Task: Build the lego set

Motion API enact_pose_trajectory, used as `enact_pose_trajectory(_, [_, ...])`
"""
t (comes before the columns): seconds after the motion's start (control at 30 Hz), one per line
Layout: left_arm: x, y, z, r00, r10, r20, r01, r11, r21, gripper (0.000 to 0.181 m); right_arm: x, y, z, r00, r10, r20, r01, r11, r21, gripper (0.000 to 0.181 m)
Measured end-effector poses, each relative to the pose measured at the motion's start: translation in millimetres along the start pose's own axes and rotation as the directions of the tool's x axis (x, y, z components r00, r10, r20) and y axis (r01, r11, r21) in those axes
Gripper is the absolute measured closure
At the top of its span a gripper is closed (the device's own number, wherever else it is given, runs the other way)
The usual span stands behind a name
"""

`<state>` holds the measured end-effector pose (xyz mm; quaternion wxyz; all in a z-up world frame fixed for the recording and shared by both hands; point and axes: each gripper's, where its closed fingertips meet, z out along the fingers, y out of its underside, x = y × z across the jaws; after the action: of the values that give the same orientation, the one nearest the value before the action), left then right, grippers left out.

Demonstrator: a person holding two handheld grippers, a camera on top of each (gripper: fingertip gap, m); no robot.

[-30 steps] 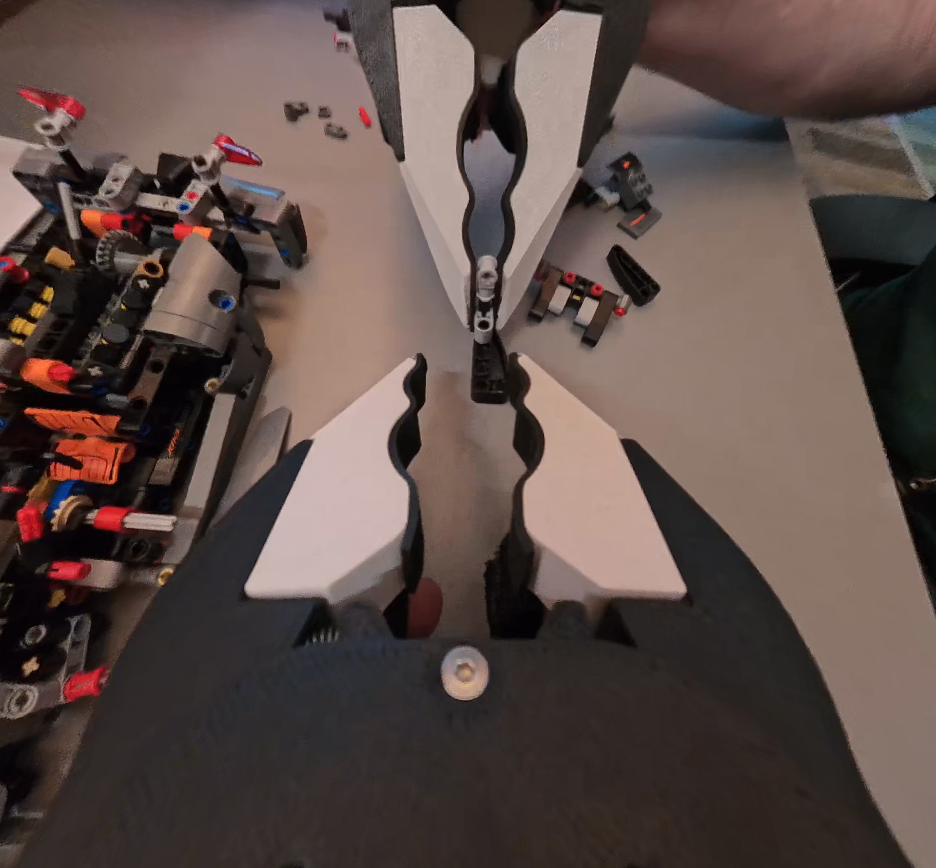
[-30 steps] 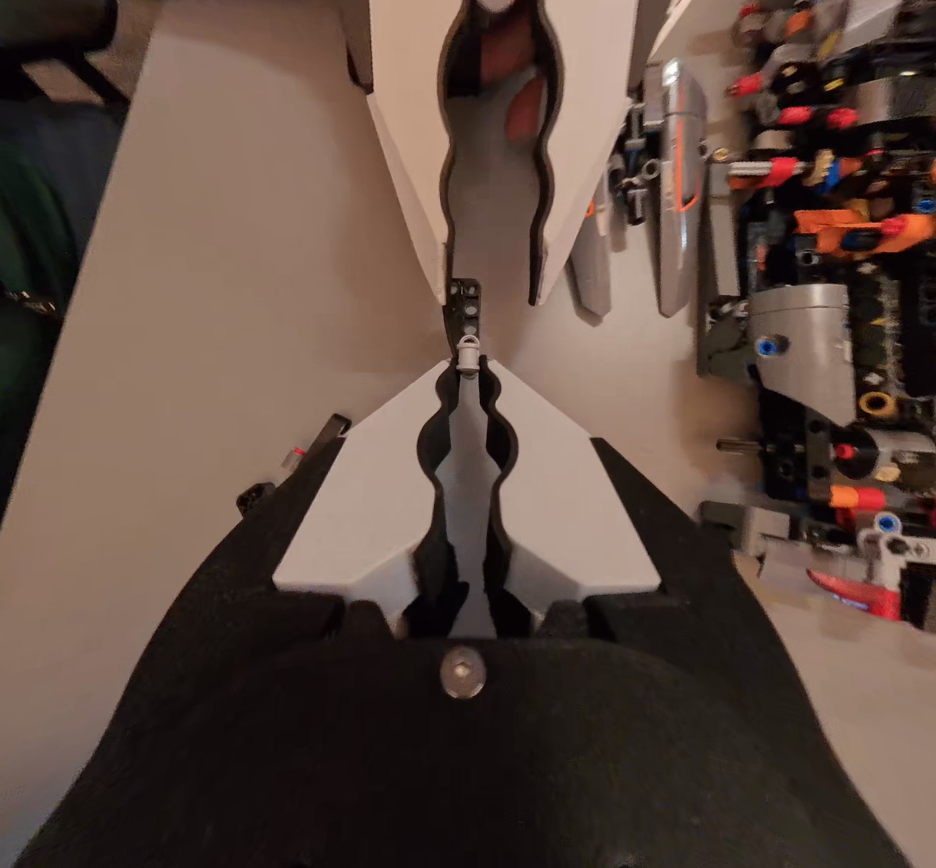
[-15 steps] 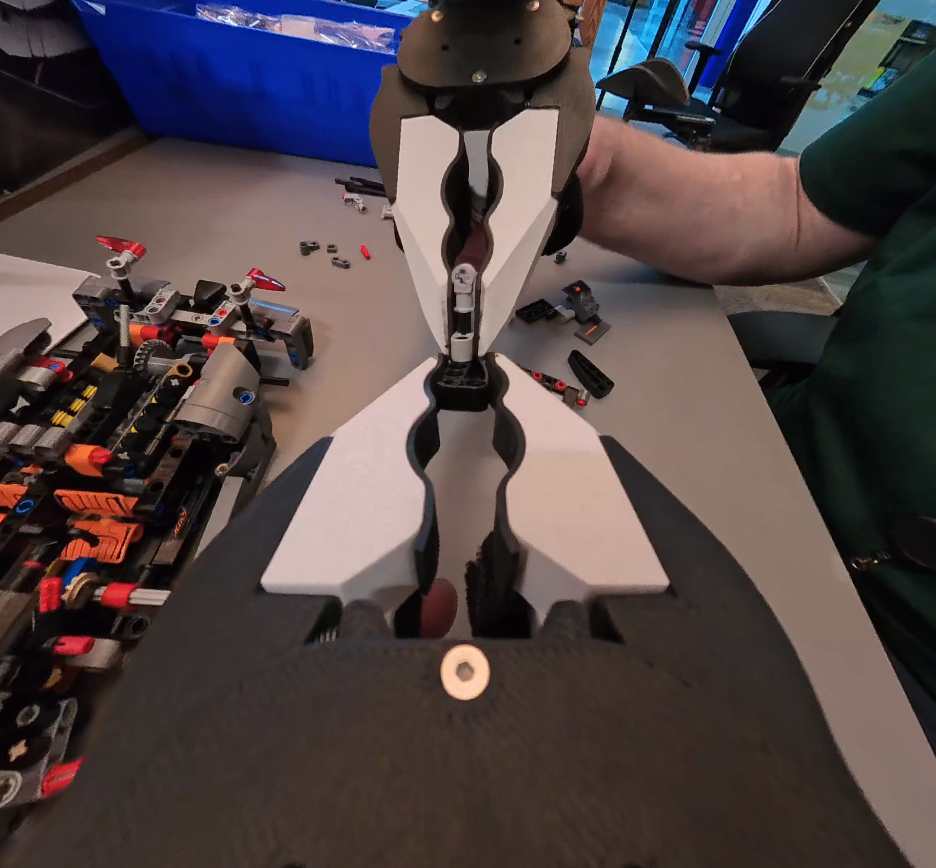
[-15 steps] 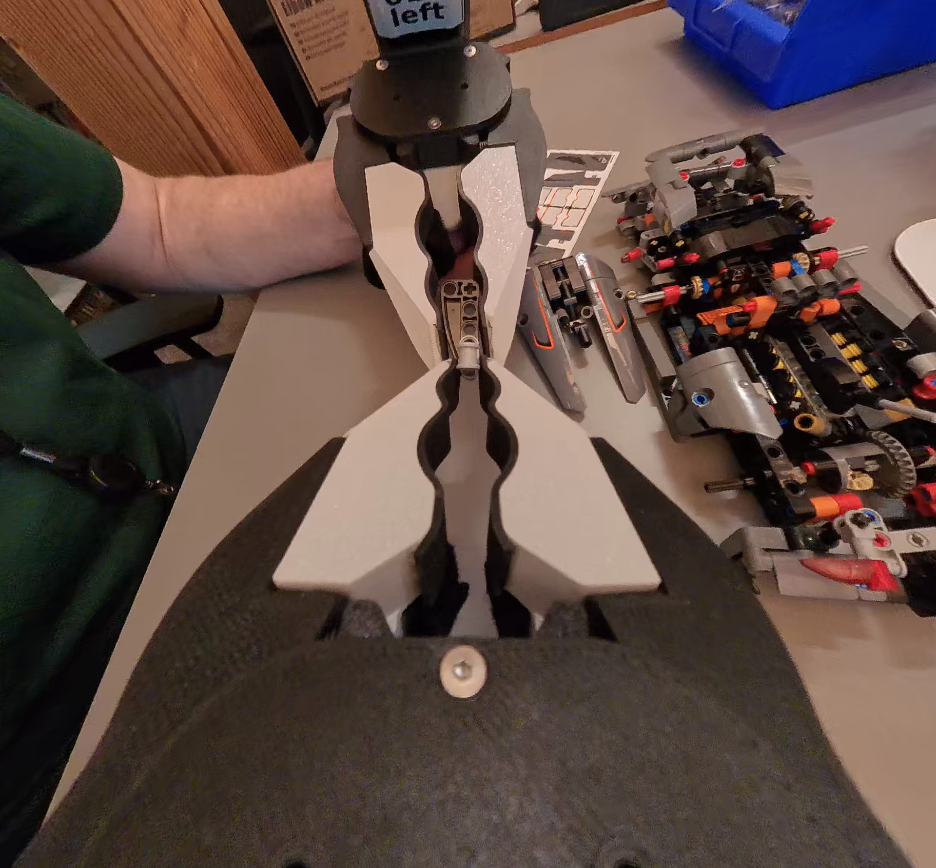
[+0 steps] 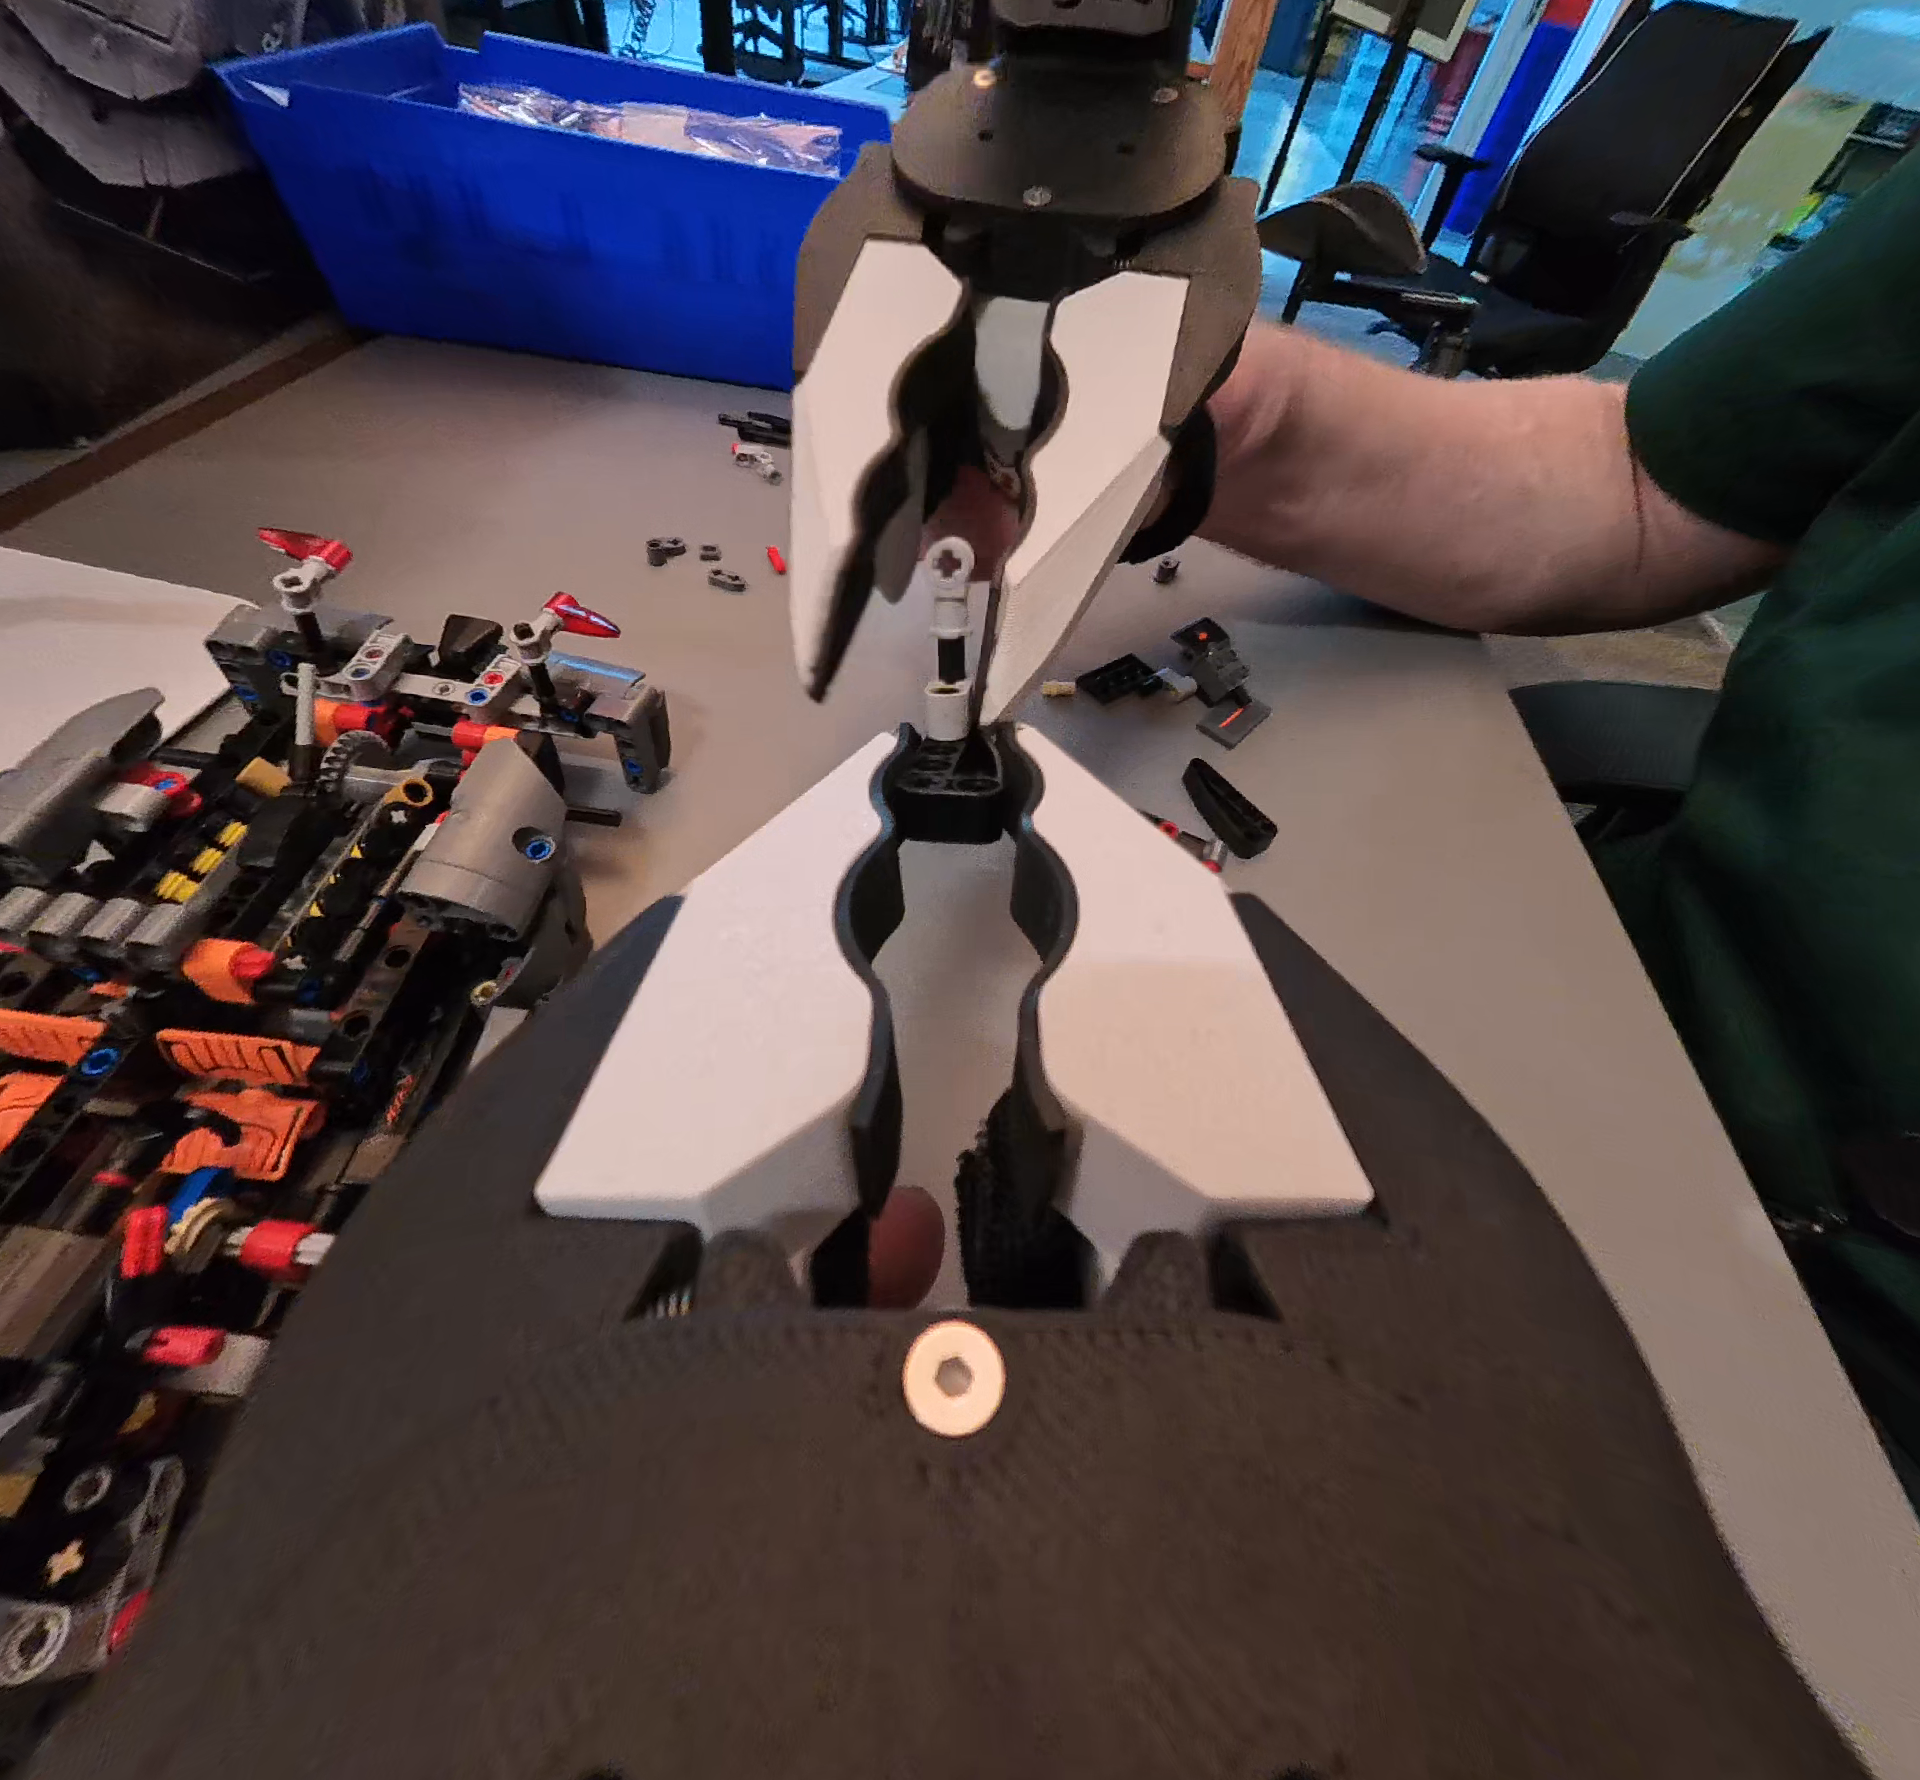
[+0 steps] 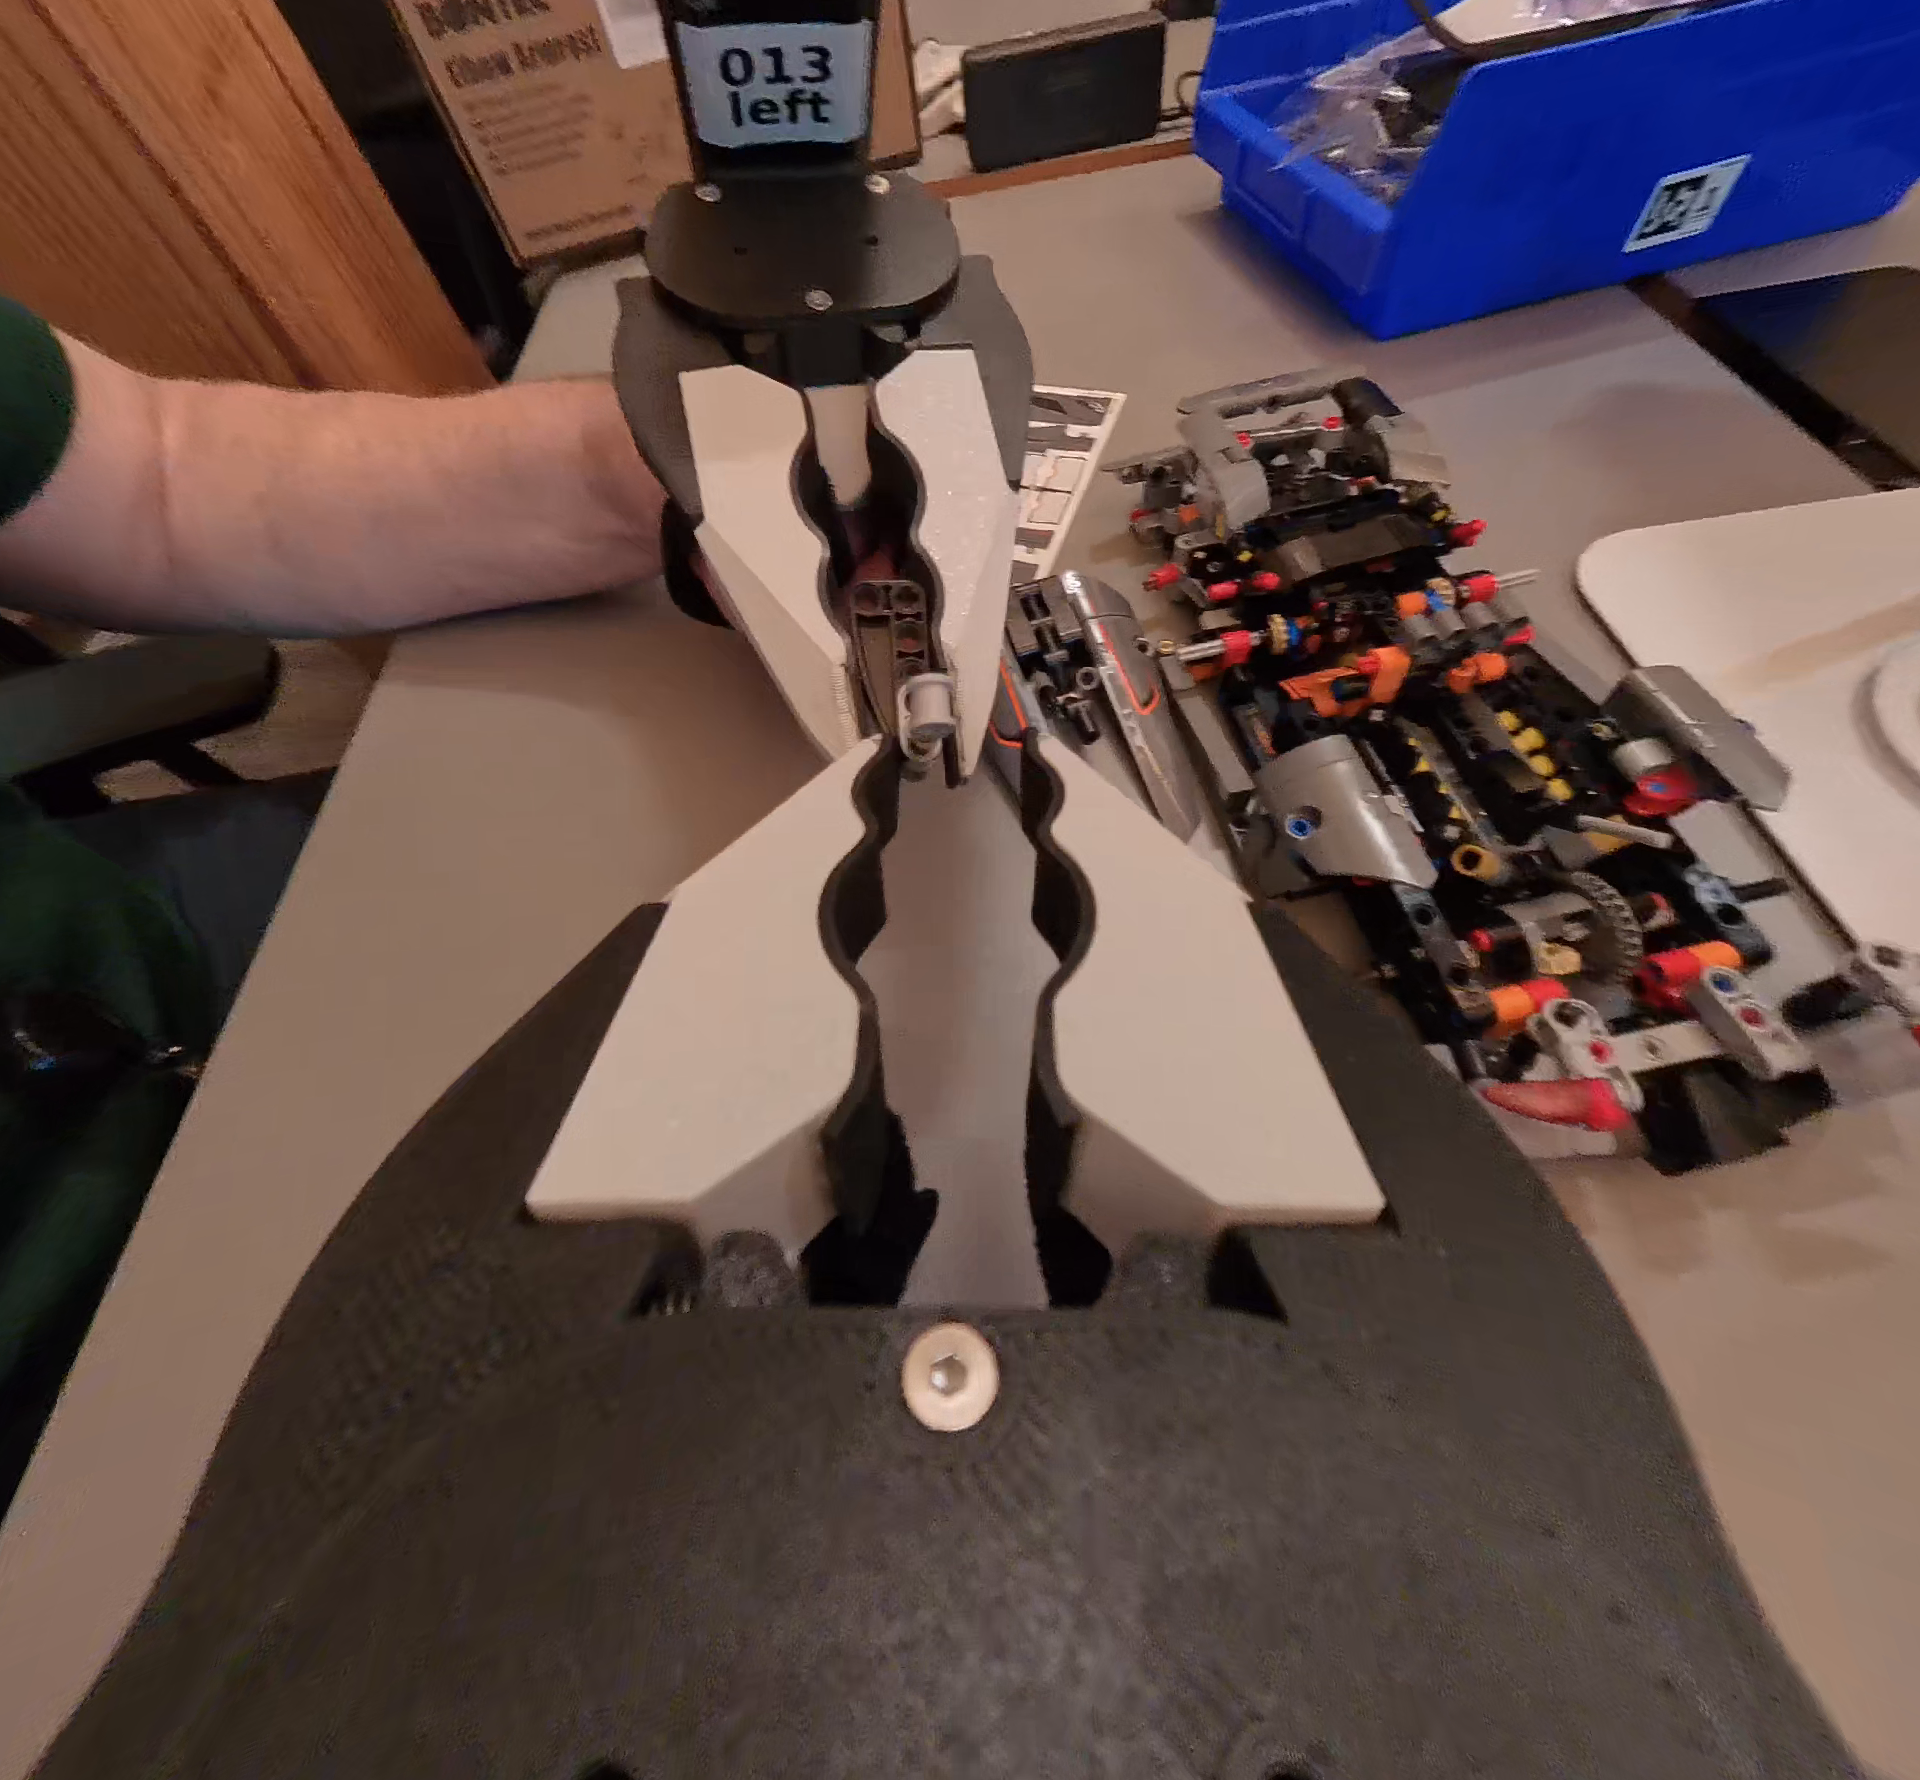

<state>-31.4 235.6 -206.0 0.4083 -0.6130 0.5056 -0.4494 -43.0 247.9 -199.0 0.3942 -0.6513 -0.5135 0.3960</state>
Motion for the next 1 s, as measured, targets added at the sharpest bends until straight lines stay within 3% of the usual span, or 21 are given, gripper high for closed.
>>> enact_pose_trajectory(0.13, [-1.1, -2.5, -0.9, 1.000, 0.018, 0.015, -0.018, 1.000, 0.012, 0.168, 9.5, -2.4, -2.4, 0.998, 0.001, -0.059, 0.000, 1.000, 0.009, 0.138])
enact_pose_trajectory(0.57, [0.5, -8.1, -2.2, 1.000, 0.026, 0.010, -0.026, 0.998, 0.050, 0.168, -8.1, -7.6, -4.4, 0.999, -0.016, 0.029, 0.014, 0.999, 0.043, 0.170])
enact_pose_trajectory(0.63, [-0.6, -9.8, -2.9, 1.000, 0.024, 0.018, -0.025, 0.998, 0.062, 0.168, -13.4, -9.3, -6.3, 0.996, 0.018, 0.085, -0.023, 0.998, 0.060, 0.170])
enact_pose_trajectory(0.67, [-3.4, -9.5, -4.6, 0.999, 0.033, 0.034, -0.035, 0.998, 0.059, 0.168, -18.6, -11.5, -8.1, 0.991, 0.031, 0.129, -0.041, 0.996, 0.075, 0.154])
enact_pose_trajectory(0.7, [-2.9, -12.2, -7.4, 1.000, 0.018, 0.020, -0.020, 0.997, 0.077, 0.168, -17.8, -13.6, -8.9, 0.990, 0.050, 0.132, -0.062, 0.994, 0.088, 0.156])
enact_pose_trajectory(0.77, [-4.3, -15.5, -11.0, 1.000, 0.007, 0.024, -0.009, 0.995, 0.097, 0.168, -15.9, -13.8, -10.6, 0.993, 0.025, 0.116, -0.037, 0.994, 0.104, 0.181])
enact_pose_trajectory(0.83, [-4.6, -17.8, -12.2, 1.000, -0.025, 0.012, 0.024, 0.993, 0.112, 0.168, -13.5, -14.4, -12.0, 0.993, 0.034, 0.114, -0.047, 0.993, 0.111, 0.181])
enact_pose_trajectory(1.0, [1.6, -16.6, -7.8, 0.993, -0.089, -0.072, 0.097, 0.988, 0.122, 0.169, -10.8, -19.2, -11.1, 0.989, 0.078, 0.124, -0.096, 0.985, 0.145, 0.157])
